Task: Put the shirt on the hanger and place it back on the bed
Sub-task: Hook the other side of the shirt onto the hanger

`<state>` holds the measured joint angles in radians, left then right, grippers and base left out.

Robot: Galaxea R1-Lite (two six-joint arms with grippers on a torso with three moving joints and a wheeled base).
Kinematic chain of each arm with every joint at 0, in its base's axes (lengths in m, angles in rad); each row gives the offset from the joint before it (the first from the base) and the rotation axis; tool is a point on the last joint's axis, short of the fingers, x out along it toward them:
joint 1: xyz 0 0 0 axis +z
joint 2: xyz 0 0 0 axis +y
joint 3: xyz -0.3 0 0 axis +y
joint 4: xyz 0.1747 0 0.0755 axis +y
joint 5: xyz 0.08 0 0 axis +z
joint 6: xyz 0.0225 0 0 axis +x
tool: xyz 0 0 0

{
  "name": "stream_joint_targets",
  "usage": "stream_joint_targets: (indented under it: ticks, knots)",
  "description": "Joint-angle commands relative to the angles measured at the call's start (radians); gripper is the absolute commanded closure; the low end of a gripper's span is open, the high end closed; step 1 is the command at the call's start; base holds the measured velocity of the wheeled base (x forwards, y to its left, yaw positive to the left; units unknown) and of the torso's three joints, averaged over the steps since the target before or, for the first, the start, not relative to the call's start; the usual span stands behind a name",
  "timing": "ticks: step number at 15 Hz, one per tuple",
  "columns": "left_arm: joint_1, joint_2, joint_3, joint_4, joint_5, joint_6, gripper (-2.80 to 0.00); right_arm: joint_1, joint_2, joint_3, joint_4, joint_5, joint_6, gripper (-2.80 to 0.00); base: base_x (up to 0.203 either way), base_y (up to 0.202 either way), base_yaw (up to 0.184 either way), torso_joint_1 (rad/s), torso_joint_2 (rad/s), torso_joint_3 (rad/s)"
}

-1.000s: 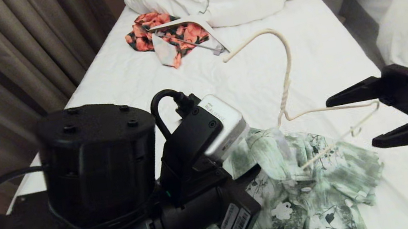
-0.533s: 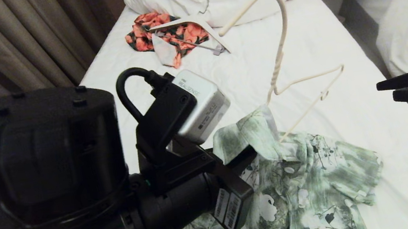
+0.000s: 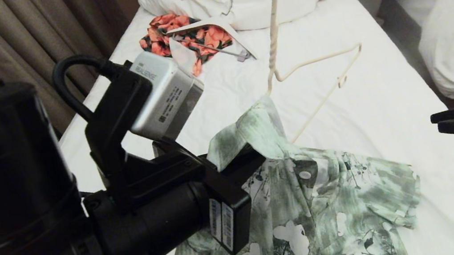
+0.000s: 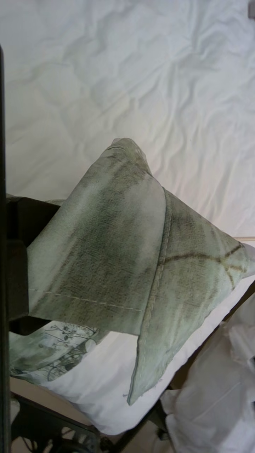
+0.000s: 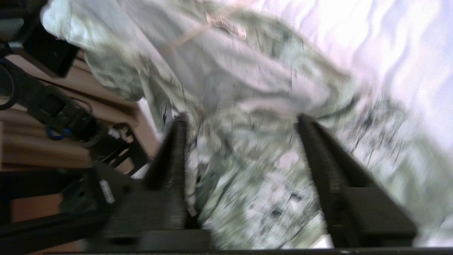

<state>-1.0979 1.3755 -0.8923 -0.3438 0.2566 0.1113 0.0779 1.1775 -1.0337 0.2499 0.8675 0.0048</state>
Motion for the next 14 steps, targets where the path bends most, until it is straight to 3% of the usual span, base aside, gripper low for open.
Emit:
stream_joint_targets:
  ticks: [1, 4, 5, 7, 11, 14]
  knots:
    - [0.001, -0.031, 0.002, -0.003, 0.009, -0.016, 0.00, 0.002, 0.003, -0.031, 0.057, -0.004, 0.001, 0.00, 0.000, 0.000, 0.000, 0.000, 0.00, 0.000]
    - [0.018, -0.070, 0.015, -0.003, 0.011, -0.025, 0.00, 0.016, 0.075, -0.129, 0.218, -0.047, 0.020, 0.00, 0.000, 0.000, 0.000, 0.000, 0.00, 0.000]
    - [0.019, -0.074, 0.006, -0.003, 0.013, -0.024, 0.00, 0.033, 0.103, -0.153, 0.226, -0.057, 0.070, 0.00, 0.000, 0.000, 0.000, 0.000, 0.00, 0.000]
    - [0.019, -0.085, -0.003, -0.001, 0.004, -0.024, 0.00, 0.069, 0.160, -0.205, 0.228, -0.111, 0.161, 0.00, 0.000, 0.000, 0.000, 0.000, 0.00, 0.000]
    - [0.016, -0.077, 0.000, -0.003, -0.009, -0.027, 0.00, 0.197, 0.257, -0.220, 0.173, -0.298, 0.244, 0.00, 0.000, 0.000, 0.000, 0.000, 0.00, 0.000]
    - [0.017, -0.068, 0.000, -0.004, -0.009, -0.027, 0.00, 0.267, 0.334, -0.218, 0.121, -0.318, 0.274, 0.00, 0.000, 0.000, 0.000, 0.000, 0.00, 0.000]
